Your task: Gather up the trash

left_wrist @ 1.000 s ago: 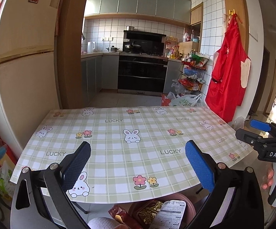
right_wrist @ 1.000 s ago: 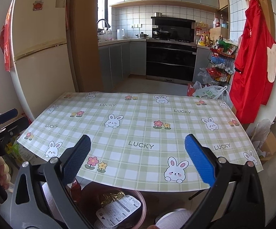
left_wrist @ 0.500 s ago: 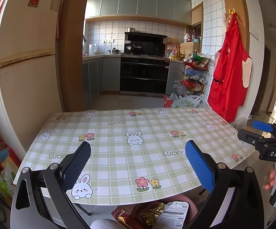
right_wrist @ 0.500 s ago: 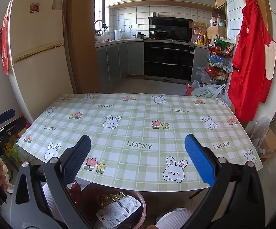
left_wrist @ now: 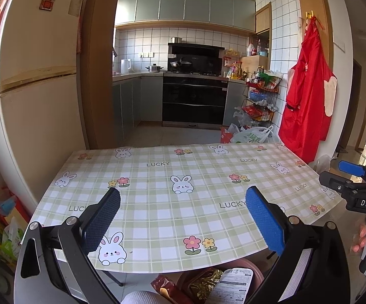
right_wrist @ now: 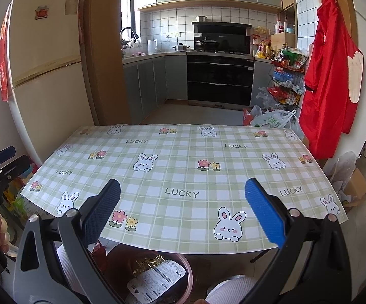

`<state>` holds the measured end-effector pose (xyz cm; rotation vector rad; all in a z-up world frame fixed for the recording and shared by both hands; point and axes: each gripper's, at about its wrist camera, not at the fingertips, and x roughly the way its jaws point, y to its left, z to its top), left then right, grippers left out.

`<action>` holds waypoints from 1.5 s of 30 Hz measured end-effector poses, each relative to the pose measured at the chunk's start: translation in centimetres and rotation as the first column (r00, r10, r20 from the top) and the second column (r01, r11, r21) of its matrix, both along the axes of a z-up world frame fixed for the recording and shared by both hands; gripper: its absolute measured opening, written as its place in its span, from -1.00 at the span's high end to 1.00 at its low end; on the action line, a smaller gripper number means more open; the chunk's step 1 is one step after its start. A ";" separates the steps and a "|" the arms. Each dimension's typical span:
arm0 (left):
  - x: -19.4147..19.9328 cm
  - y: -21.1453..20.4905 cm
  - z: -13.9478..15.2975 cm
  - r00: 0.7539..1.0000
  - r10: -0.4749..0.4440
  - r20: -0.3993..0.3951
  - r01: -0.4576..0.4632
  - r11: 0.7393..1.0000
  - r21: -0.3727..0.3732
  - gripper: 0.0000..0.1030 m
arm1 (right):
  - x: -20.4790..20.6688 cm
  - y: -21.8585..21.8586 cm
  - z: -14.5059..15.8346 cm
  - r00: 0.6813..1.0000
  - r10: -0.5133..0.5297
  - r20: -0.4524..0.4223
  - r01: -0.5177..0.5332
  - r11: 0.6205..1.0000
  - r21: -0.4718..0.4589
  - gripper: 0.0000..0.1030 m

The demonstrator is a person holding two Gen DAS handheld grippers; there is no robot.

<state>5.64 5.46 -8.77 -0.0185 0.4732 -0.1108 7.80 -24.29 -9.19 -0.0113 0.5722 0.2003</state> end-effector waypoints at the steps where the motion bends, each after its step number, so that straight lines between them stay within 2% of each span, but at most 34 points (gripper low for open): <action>1: 0.0 0.1 0.0 1.000 0.000 0.000 0.000 1.000 0.001 -0.88 | 0.0 0.0 0.0 1.000 -0.001 0.000 0.001 1.000 0.000 -0.89; 21: 0.0 0.1 0.1 1.000 -0.006 0.002 0.006 1.000 0.003 -0.88 | -0.1 -0.4 0.1 1.000 -0.008 0.002 0.008 1.000 0.000 -0.89; 45: -0.1 -0.6 0.3 1.000 -0.018 0.011 0.018 0.999 0.042 -0.89 | 0.0 -0.1 0.3 1.000 -0.006 0.010 0.007 1.000 -0.015 -0.89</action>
